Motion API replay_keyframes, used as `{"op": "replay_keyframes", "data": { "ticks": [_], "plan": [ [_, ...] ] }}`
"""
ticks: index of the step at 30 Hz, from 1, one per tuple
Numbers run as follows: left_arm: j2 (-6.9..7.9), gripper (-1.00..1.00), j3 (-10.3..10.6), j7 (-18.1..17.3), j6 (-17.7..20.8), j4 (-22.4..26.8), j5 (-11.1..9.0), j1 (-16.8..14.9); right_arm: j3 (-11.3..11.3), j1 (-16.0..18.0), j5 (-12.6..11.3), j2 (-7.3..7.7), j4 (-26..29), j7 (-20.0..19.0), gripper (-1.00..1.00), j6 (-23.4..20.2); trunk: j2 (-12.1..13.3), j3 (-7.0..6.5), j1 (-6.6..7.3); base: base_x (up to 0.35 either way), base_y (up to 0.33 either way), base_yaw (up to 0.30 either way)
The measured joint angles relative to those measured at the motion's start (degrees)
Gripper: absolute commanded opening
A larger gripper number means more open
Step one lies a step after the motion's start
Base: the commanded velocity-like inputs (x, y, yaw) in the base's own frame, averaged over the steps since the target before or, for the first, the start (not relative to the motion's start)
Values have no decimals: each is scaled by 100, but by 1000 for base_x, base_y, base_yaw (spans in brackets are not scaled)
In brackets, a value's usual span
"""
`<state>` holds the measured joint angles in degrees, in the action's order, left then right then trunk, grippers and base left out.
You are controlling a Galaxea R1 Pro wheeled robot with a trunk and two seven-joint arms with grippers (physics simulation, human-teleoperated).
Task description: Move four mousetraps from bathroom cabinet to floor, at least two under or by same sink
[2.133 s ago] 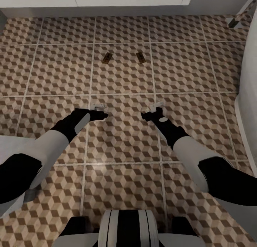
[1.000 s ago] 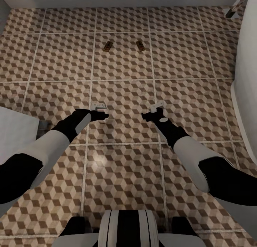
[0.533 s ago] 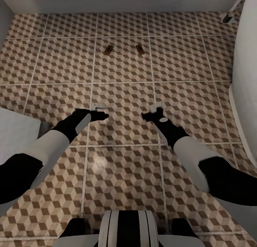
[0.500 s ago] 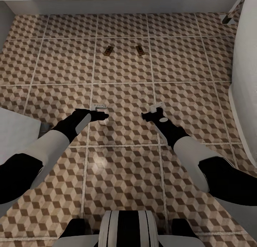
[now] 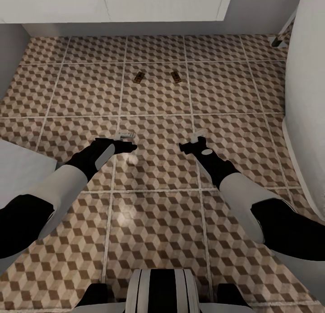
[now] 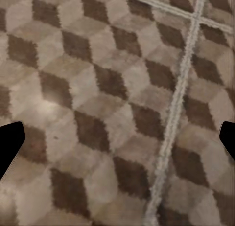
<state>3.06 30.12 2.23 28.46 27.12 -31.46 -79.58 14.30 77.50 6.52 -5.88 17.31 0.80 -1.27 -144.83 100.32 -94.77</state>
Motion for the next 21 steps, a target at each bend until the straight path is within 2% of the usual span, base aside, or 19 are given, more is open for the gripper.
{"op": "replay_keyframes", "data": {
  "ticks": [11,21],
  "plan": [
    [0,100,6,-7,-16,-341,8,5,7,-13,-7,-3,-17,-5,100,6,15,-244,28,0,0,0],
    [1,100,8,-8,-20,-443,8,74,7,-19,-16,-8,-19,18,100,-15,28,-467,54,0,0,0]
  ]
}}
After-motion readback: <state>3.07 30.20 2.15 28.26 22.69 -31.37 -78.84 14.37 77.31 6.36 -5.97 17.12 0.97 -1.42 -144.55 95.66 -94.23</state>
